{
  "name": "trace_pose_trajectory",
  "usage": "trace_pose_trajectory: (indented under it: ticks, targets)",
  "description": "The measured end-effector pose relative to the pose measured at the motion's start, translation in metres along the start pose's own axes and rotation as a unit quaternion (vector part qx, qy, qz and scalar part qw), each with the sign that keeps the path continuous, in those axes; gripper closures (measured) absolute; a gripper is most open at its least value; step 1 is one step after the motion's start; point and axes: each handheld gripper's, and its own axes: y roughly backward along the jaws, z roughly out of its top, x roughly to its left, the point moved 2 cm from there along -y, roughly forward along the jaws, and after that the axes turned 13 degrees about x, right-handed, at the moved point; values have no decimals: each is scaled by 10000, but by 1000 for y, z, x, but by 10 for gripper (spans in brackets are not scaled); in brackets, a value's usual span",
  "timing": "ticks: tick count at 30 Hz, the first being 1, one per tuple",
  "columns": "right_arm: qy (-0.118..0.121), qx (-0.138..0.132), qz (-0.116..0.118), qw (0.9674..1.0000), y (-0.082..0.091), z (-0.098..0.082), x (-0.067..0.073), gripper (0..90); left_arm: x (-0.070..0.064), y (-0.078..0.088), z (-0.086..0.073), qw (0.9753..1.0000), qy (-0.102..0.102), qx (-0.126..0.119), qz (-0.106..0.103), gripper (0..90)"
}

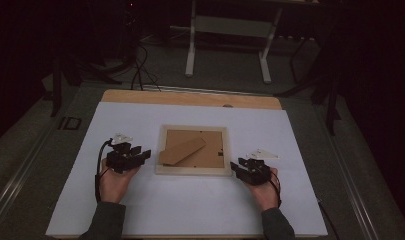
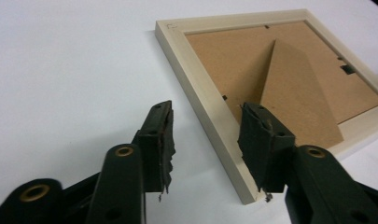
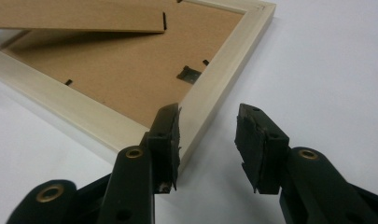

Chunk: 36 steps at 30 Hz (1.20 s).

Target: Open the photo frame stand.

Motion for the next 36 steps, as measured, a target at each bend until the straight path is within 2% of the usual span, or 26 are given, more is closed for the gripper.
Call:
trace_pose_trajectory:
  ticks: [6,9,13,19,26,29,36]
  targets:
    - [-124,-56,150,9998,2,1,-1,593,-5,3,2,9999,-82,-39,51,517]
    - [-125,-34,174,9998,3,0,-2,581,-8,10,5,9999,-115,-119,51,511]
    - [-85,7,206,9998,3,0,-2,576,-15,16,12,9995,-249,-171,-79,498]
    - [29,54,193,9998,1,0,1,554,-28,8,24,9977,-606,66,-299,487]
    - [84,47,241,9997,1,0,2,549,-36,-9,37,9953,-693,387,-556,423]
    - [95,23,264,9996,1,1,2,543,-39,-15,43,9933,-774,514,-684,422]
    - [106,55,267,9996,0,1,3,535,-48,-25,55,9883,-1127,733,-716,422]
